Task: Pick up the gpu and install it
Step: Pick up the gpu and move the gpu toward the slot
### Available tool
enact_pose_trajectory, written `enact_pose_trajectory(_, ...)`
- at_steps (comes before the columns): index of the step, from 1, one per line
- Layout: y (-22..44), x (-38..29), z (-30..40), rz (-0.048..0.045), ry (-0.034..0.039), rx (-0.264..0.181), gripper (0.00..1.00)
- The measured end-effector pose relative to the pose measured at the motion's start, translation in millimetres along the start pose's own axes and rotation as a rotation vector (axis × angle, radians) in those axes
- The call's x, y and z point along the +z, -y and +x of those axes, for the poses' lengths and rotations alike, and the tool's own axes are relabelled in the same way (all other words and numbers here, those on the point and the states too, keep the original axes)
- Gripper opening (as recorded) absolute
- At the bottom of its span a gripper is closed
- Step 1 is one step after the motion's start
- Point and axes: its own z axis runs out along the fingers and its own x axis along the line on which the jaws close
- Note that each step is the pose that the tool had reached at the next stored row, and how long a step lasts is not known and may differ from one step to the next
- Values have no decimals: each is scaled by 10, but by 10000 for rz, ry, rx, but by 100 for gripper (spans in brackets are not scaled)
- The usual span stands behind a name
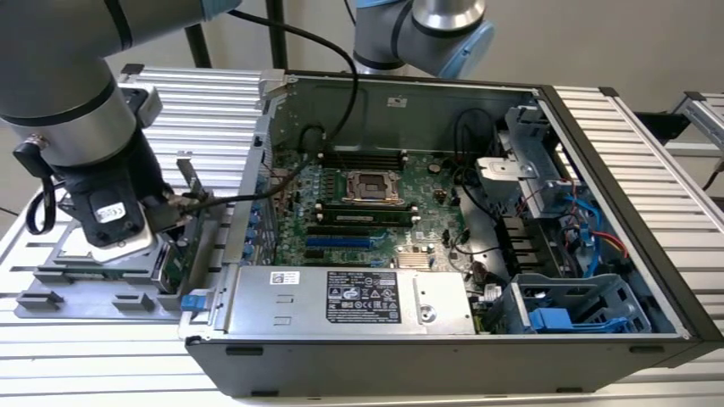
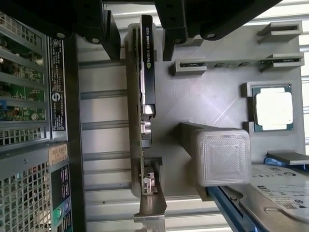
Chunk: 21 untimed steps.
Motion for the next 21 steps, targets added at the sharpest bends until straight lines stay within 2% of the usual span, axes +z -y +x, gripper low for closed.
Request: enact_pose_trajectory(21, 8, 157, 22, 0, 0, 0, 100)
